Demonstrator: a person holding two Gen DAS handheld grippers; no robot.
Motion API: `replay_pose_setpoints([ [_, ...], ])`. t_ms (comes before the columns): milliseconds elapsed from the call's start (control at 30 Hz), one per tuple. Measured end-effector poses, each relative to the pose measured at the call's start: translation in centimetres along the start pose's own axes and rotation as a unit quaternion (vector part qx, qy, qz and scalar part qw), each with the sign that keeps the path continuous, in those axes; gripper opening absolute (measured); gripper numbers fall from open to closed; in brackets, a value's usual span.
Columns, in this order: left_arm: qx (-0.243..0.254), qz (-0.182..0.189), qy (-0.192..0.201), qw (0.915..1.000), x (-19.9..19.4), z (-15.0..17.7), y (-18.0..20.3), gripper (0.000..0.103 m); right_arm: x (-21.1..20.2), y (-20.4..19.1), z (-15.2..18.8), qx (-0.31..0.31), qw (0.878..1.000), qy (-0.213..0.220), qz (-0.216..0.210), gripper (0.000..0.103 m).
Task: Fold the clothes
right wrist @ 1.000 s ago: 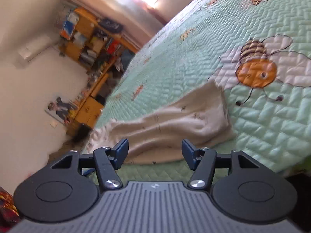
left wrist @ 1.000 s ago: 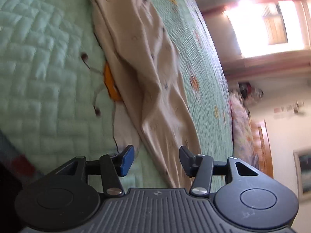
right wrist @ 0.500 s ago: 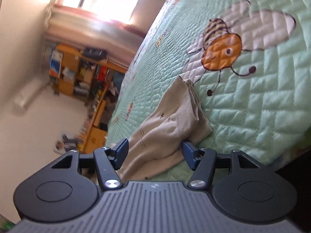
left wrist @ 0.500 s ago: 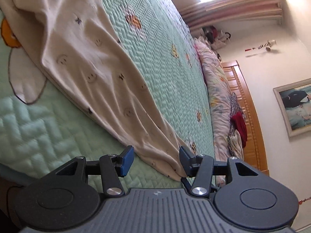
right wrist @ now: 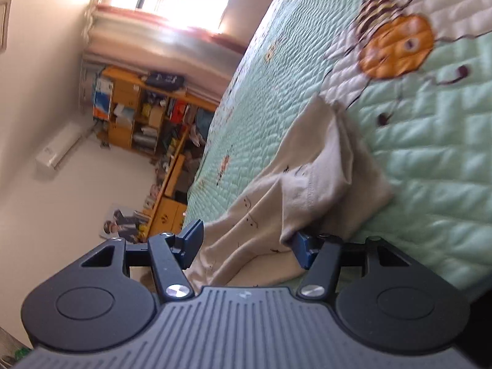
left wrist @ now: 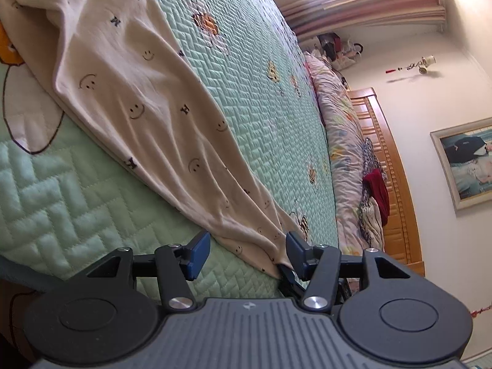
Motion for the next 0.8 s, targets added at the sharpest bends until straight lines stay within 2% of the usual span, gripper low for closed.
replay_pose_setpoints([
  [133,0.001,0.003,-0.003,1.0000,0.1,0.2,-0.1,0.060,1.0,-0.8,0.5,-0.028,1.000,-0.003,0.010,0.062],
  [200,0.001,0.003,-0.006,1.0000,0.2,0.3,-0.1,0.061,0.6,-0.3,0.1,-0.020,1.000,0.006,0.010,0.058],
  [300,-0.001,0.003,-0.010,0.9999,0.3,0.4,-0.2,0.063,-0.2,0.4,-0.5,-0.004,1.000,0.020,0.010,0.045],
  [467,0.001,-0.002,-0.021,0.9998,0.9,0.8,-0.3,0.067,-1.5,1.7,-1.4,0.021,0.999,0.044,0.009,0.003],
  [533,0.001,-0.005,-0.028,0.9996,1.3,1.0,-0.4,0.067,-2.0,2.2,-1.8,0.031,0.998,0.053,0.009,0.002],
  [633,0.001,-0.008,-0.031,0.9995,1.4,1.1,-0.4,0.067,-2.4,2.5,-1.7,0.079,0.995,0.038,-0.037,0.002],
  [733,0.002,-0.011,-0.031,0.9995,1.4,1.1,-0.4,0.067,-3.6,2.7,-1.8,0.170,0.979,0.032,-0.109,0.002],
  [800,0.003,-0.012,-0.031,0.9995,1.4,1.1,-0.1,0.068,-4.3,3.0,-2.4,0.197,0.972,0.022,-0.125,0.002],
])
Point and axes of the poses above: each gripper's, at about its wrist camera, not at the fingertips, and x roughly the way its jaws point, y to its right, z to its underside, the point moved 9 cm from there along x, roughly the way its jaws point, and after that the axes turned 10 degrees about x, right-handed, at the moved point
